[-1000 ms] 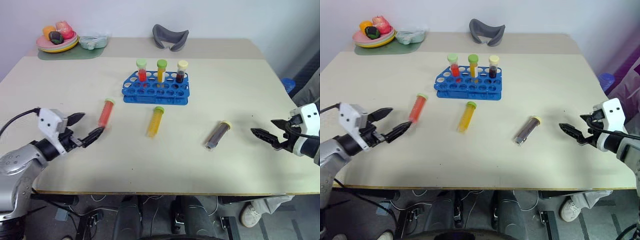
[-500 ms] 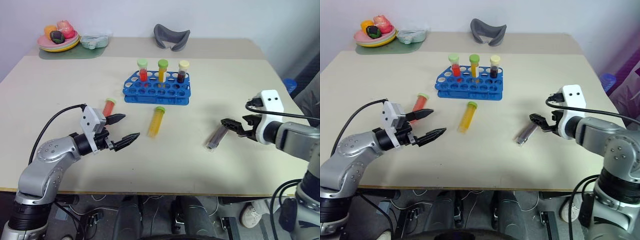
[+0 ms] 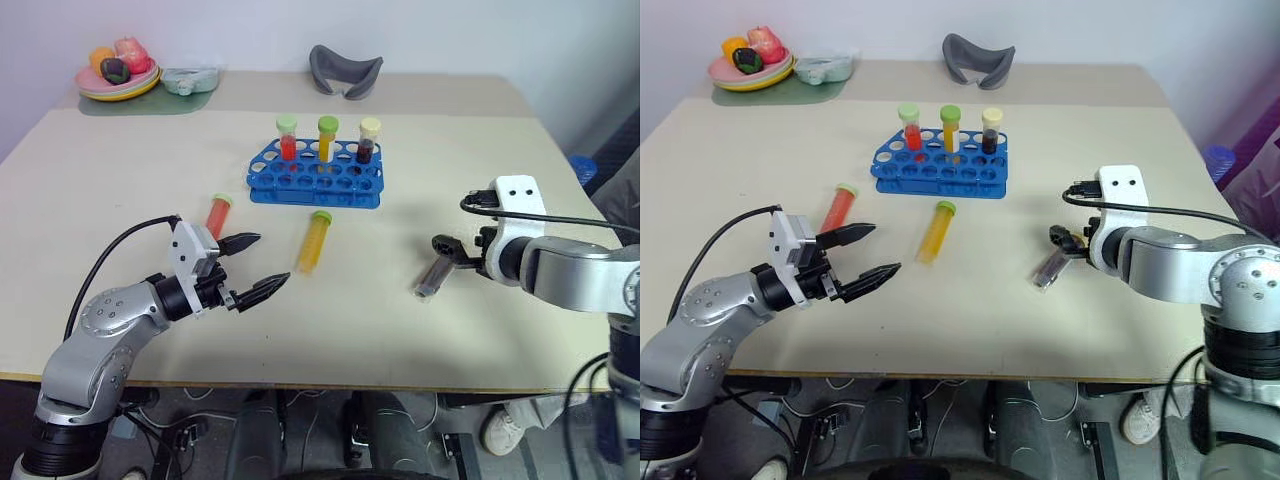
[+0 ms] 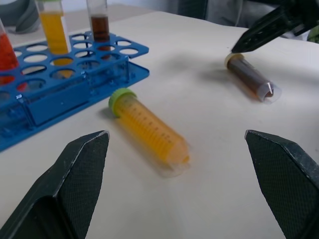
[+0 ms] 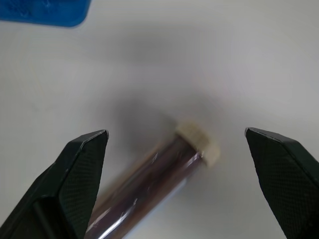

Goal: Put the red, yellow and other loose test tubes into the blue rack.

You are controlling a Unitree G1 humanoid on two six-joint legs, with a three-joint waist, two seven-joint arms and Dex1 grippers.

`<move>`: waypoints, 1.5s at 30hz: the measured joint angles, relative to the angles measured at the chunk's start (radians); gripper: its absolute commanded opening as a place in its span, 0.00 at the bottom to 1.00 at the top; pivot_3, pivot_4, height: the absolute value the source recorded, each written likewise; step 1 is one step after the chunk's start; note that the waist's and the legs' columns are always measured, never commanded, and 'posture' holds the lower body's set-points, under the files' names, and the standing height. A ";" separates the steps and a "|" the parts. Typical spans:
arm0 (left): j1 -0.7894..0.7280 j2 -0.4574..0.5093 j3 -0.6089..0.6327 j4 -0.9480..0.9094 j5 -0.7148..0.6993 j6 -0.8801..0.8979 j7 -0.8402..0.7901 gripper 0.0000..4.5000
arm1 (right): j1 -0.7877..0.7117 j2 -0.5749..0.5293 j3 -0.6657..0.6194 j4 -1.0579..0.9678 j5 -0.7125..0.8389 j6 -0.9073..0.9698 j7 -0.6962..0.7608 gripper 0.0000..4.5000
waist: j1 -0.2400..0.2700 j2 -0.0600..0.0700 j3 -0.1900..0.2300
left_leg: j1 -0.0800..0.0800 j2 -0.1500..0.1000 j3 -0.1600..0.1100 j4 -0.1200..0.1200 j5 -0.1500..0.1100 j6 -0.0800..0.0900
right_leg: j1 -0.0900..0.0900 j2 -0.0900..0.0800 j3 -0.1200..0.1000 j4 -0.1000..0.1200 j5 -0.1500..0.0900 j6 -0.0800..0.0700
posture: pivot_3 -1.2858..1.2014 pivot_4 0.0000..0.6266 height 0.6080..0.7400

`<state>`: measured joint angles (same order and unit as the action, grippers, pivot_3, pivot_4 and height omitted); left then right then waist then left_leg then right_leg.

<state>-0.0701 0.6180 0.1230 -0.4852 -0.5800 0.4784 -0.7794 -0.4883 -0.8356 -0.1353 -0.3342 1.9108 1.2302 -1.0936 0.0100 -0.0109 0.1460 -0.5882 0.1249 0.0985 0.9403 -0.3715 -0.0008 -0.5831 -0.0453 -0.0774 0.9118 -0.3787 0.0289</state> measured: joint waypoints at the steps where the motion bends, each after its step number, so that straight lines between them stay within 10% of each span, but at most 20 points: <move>1: 0.000 -0.001 -0.003 -0.001 0.000 0.000 0.000 1.00 | 0.010 -0.005 0.025 -0.008 0.024 -0.041 -0.019 1.00 | 0.000 0.000 0.000 | 0.000 0.000 -0.002 0.001 -0.001 0.002 | 0.000 0.000 0.000 0.000 0.000 0.000 | 0.52 0.24 0.36; 45: -0.013 -0.011 -0.026 -0.001 0.000 0.002 0.010 1.00 | 0.042 -0.022 0.215 -0.009 0.049 -0.190 -0.088 1.00 | 0.003 0.004 0.002 | -0.001 -0.004 -0.011 0.001 -0.002 0.004 | 0.001 0.000 0.000 0.001 0.000 0.000 | 0.52 0.24 0.36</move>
<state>-0.0827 0.6068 0.0967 -0.4865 -0.5801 0.4800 -0.7695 -0.4466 -0.8575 0.0800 -0.3430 1.9599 1.0406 -1.1814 0.0125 -0.0071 0.1480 -0.5889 0.1213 0.0878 0.9416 -0.3735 0.0029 -0.5818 -0.0455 -0.0776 0.9126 -0.3788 0.0289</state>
